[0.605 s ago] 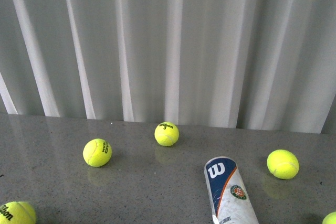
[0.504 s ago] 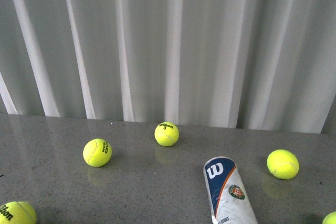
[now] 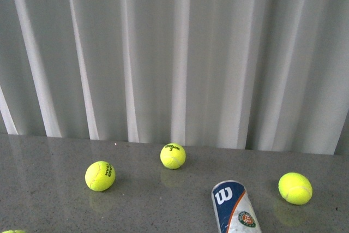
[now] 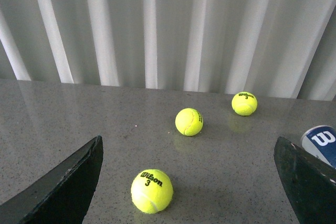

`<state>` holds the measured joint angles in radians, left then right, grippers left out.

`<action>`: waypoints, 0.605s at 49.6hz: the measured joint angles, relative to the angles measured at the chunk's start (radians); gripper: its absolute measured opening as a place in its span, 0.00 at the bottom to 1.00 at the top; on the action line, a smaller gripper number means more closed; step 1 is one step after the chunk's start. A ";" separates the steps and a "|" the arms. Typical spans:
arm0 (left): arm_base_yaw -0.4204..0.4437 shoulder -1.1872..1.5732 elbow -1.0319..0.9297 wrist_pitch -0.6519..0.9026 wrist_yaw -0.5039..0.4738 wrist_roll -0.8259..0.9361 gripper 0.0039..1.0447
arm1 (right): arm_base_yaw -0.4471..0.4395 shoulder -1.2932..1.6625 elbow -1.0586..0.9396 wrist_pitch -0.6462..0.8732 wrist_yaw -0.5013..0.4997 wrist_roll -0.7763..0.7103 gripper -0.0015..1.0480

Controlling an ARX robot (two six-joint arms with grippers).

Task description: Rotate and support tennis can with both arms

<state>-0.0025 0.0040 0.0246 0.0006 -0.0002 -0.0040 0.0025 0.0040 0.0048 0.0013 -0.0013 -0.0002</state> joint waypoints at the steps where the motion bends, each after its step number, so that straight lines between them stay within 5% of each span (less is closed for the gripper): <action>1: 0.000 0.000 0.000 0.000 0.000 0.000 0.94 | 0.000 0.000 0.000 0.000 0.000 0.000 0.93; 30: 0.000 0.000 0.000 0.000 0.000 0.000 0.94 | 0.000 0.000 0.000 0.000 0.000 0.000 0.93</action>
<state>-0.0025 0.0040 0.0246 0.0006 -0.0002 -0.0040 0.0025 0.0040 0.0048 0.0013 -0.0013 0.0002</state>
